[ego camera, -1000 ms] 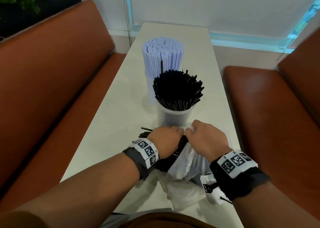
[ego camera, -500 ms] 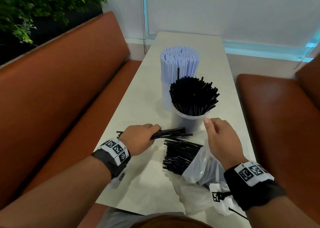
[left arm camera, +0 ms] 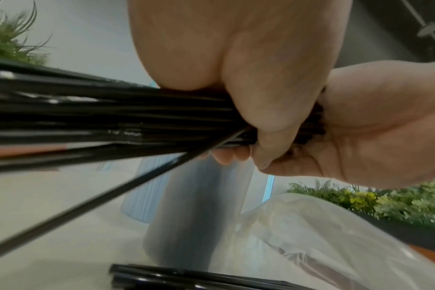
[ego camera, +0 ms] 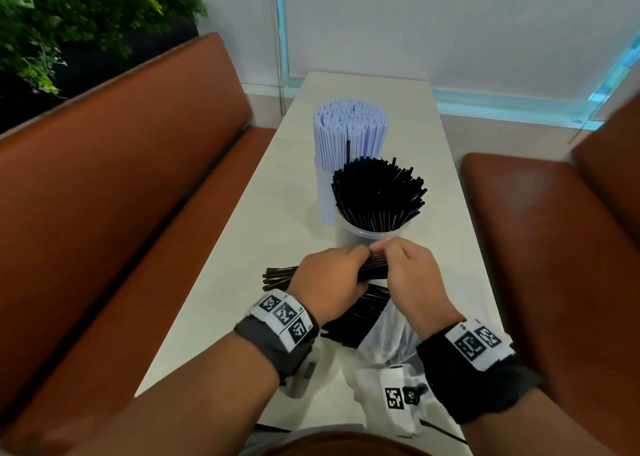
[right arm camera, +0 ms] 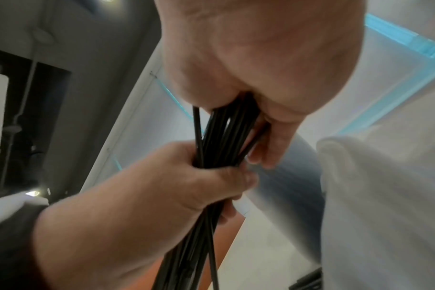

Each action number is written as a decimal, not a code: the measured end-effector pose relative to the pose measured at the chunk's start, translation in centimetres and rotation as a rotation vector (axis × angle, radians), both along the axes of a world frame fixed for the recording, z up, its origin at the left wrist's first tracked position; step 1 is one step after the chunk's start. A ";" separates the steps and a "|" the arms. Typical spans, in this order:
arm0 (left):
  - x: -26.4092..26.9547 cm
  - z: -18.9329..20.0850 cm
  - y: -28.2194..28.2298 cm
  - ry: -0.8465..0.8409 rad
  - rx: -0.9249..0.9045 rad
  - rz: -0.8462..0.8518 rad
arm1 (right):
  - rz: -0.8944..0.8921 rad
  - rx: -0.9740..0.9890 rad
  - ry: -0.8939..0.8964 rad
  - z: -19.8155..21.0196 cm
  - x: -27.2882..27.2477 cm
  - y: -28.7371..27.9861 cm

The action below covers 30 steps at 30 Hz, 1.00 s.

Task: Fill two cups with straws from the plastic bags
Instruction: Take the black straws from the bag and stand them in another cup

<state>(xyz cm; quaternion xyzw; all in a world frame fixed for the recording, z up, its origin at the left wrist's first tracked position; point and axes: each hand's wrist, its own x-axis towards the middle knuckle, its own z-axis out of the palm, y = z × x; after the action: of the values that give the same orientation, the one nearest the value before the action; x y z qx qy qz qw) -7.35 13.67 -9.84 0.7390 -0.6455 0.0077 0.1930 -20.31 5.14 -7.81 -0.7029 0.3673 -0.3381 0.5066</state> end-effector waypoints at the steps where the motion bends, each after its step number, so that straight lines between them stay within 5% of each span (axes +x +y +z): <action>1: -0.3 0.1 -0.2 0.021 -0.001 0.010 | -0.007 -0.001 0.002 -0.2 0.0 0.2; 5: 0.2 0.8 -0.3 0.198 -0.006 0.036 | -0.074 0.190 -0.175 -0.4 -0.5 -0.2; 10: -0.3 5.7 -0.6 1.036 -0.387 -0.011 | -0.109 0.667 -0.281 -0.7 -1.0 -0.7; 14: -0.4 9.1 -1.7 1.439 -0.784 -0.026 | -0.115 0.846 -0.409 0.1 -1.1 -0.6; 17: -0.9 9.6 -2.7 1.708 -0.866 0.000 | -0.082 0.986 -0.560 1.0 -0.6 -0.4; 24: -1.5 8.7 -3.8 1.740 -0.807 0.034 | -0.044 0.966 -0.623 1.0 -1.4 -1.3; 30: -1.5 7.9 -3.6 1.715 -0.690 0.057 | 0.174 0.554 -0.205 1.1 -0.4 -0.7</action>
<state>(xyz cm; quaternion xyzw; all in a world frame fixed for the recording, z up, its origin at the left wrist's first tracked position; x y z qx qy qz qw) -8.87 10.11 -1.99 0.4089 -0.2255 -0.3456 0.8139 -20.73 4.44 -6.68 -0.5292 0.3307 -0.2495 0.7405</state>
